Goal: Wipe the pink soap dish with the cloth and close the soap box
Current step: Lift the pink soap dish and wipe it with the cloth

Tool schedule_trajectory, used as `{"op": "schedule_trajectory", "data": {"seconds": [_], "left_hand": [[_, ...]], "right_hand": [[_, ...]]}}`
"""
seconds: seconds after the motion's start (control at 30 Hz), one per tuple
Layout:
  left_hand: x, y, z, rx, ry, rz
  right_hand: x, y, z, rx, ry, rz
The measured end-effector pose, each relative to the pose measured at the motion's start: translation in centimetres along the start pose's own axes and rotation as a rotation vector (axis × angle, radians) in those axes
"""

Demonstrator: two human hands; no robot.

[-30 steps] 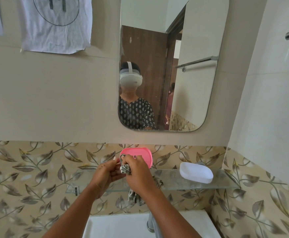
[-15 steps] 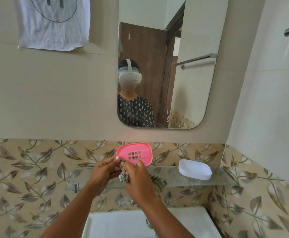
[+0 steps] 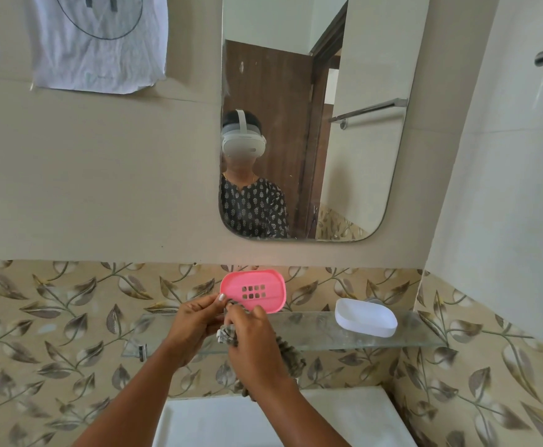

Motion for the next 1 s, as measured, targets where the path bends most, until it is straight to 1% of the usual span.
{"op": "schedule_trajectory", "data": {"seconds": [0.13,0.37,0.47,0.63,0.77,0.83,0.9,0.93,0.97,1.0], "left_hand": [[0.2,0.2,0.2,-0.016,-0.007,0.008],[-0.1,0.2,0.0,-0.008,0.003,0.014],[-0.2,0.1,-0.1,-0.016,0.004,0.014],[0.0,0.1,0.2,-0.021,-0.02,0.031],[0.0,0.1,0.0,-0.031,-0.018,0.027],[0.0,0.1,0.0,-0.03,-0.016,0.024],[-0.1,0.1,0.0,-0.044,-0.029,0.033],[-0.1,0.1,0.1,-0.051,-0.037,0.036],[0.0,0.1,0.2,-0.056,-0.044,0.035],[0.0,0.1,0.3,-0.057,-0.051,0.033]], "right_hand": [[0.0,0.3,0.0,0.001,0.018,0.012],[-0.2,-0.7,0.7,-0.065,-0.002,-0.011],[-0.1,-1.6,1.4,-0.093,-0.03,-0.047],[0.3,-4.3,2.6,-0.114,-0.089,-0.166],[0.5,-5.2,3.6,-0.08,-0.15,-0.252],[0.3,-4.6,2.9,-0.072,-0.127,-0.224],[0.0,-3.8,1.4,0.026,-0.069,-0.186],[-0.1,-3.6,1.0,0.106,-0.059,-0.203],[-0.1,-3.8,0.8,0.21,-0.073,-0.263],[-0.1,-4.3,1.0,0.321,-0.094,-0.362]]}}
Point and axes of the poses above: each hand's wrist, its own x-axis towards the middle knuckle, its own z-axis out of the back of the hand, y = z × x, the point moved 8 cm from there along x, towards the middle knuckle, and after that the axes turned 7 degrees about -y, right-handed, at the moved point
